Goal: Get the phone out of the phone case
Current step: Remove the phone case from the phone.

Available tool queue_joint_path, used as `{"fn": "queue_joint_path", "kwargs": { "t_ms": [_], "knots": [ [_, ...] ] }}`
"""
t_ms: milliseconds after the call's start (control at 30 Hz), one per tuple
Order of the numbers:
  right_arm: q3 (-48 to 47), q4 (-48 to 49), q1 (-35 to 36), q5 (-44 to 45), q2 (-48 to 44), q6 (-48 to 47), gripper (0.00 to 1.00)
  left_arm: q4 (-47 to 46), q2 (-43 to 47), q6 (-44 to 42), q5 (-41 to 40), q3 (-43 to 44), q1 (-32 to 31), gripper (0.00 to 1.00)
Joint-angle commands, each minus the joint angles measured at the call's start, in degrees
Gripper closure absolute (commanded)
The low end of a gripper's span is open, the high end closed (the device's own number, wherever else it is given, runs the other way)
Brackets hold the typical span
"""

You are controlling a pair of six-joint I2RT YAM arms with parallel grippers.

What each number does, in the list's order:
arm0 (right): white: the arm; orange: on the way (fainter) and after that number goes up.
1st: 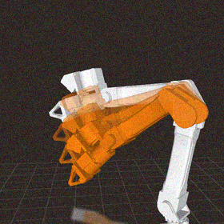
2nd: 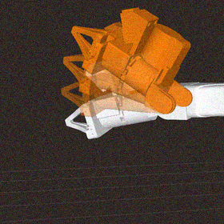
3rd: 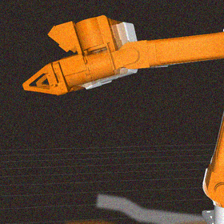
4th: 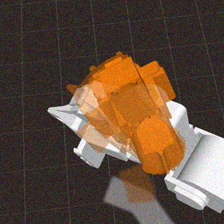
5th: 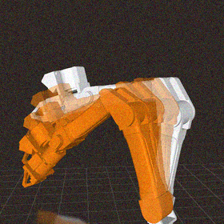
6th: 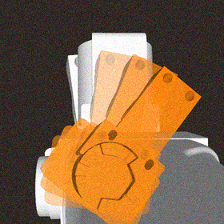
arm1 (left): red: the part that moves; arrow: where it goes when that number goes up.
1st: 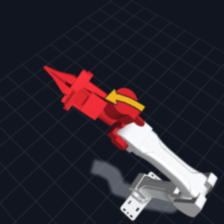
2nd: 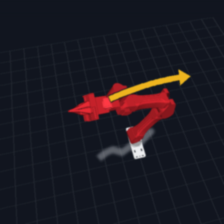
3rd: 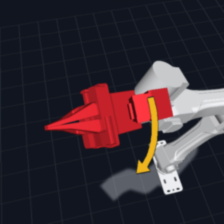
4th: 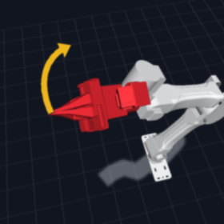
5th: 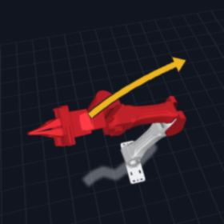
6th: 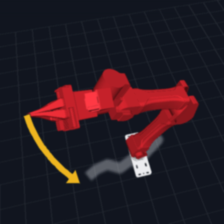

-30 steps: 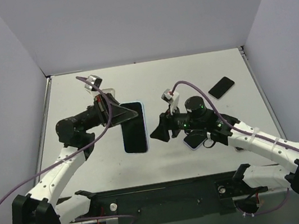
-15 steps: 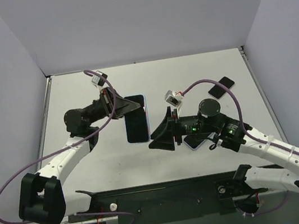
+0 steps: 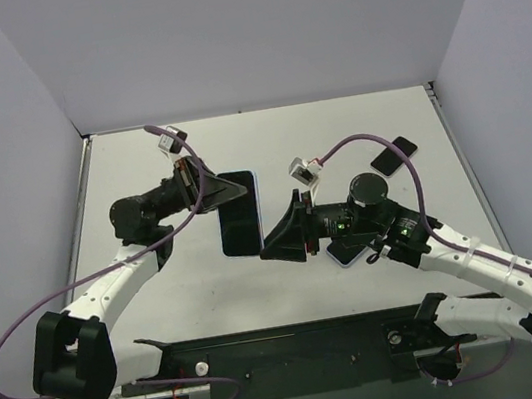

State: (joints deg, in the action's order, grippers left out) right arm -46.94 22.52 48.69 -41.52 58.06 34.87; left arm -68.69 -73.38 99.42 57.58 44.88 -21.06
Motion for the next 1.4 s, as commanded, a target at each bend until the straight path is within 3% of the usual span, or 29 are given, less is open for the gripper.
{"fn": "queue_joint_path", "kwargs": {
  "t_ms": [0, 200, 267, 333, 400, 433, 500, 633, 733, 800, 900, 1000, 1133, 1167, 1233, 1367],
  "knots": [
    [-1.5, 0.9, -1.8, 1.4, 1.7, -2.4, 0.67, -10.8, 1.1, 7.6, -2.7, 2.3, -0.1, 1.00],
    [-1.3, 0.6, -4.0, 1.4, 2.4, -4.0, 0.76, -25.0, -2.5, 20.6, -5.3, 2.4, -0.6, 1.00],
    [-2.4, 0.7, -5.2, 2.1, 3.4, -3.1, 0.79, -25.3, -2.6, 21.8, -4.5, 3.0, -1.2, 1.00],
    [-5.1, -3.5, -5.4, 8.9, 4.4, -1.7, 0.79, -22.2, -1.4, 19.3, -4.6, 2.9, -2.4, 1.00],
    [-8.8, -12.4, -4.4, 24.8, 5.8, 1.8, 0.77, -18.3, 0.2, 16.0, -5.2, 2.7, -4.3, 1.00],
    [-10.5, -16.5, -2.6, 38.9, 6.3, 5.1, 0.78, -15.1, 1.0, 13.0, -5.5, 2.8, -5.0, 1.00],
    [-13.3, -22.3, 0.2, 49.3, 9.0, 6.0, 0.77, -10.9, 1.9, 9.0, -6.3, 2.9, -7.0, 1.00],
    [-16.6, -29.9, 1.2, 58.3, 14.6, 5.3, 0.76, -13.4, 0.4, 9.5, -9.5, 2.7, -9.4, 1.00],
    [-14.6, -29.5, -0.3, 54.5, 13.8, 1.7, 0.71, -17.4, -0.9, 10.8, -10.6, 1.6, -7.9, 1.00],
    [-12.7, -28.8, -1.8, 46.8, 10.9, -1.1, 0.62, -13.0, -0.4, 7.0, -8.7, 0.7, -5.8, 1.00],
    [-10.9, -31.9, -3.0, 36.0, 5.2, -2.9, 0.46, 2.7, 3.4, -6.0, -8.8, -0.8, -1.8, 1.00],
    [-10.0, -33.4, -6.3, 26.6, 0.7, -1.3, 0.43, 19.3, 6.3, -18.5, -10.2, -0.4, 1.8, 1.00],
    [-7.6, -25.9, -7.6, 18.7, -5.0, 7.0, 0.41, 26.0, 8.0, -24.2, -13.8, -0.5, 2.8, 1.00],
    [-6.7, -20.6, -7.6, 17.6, -6.0, 8.9, 0.42, 26.7, 8.4, -24.5, -15.2, -0.9, 3.0, 1.00],
    [-6.3, -18.9, -7.5, 17.2, -7.9, 12.2, 0.42, 27.5, 8.7, -25.1, -16.7, -1.2, 3.3, 1.00],
    [-7.4, -26.2, -7.6, 23.5, -10.4, 8.7, 0.43, 29.6, 9.7, -26.2, -19.0, -1.0, 3.5, 1.00]
  ]
}}
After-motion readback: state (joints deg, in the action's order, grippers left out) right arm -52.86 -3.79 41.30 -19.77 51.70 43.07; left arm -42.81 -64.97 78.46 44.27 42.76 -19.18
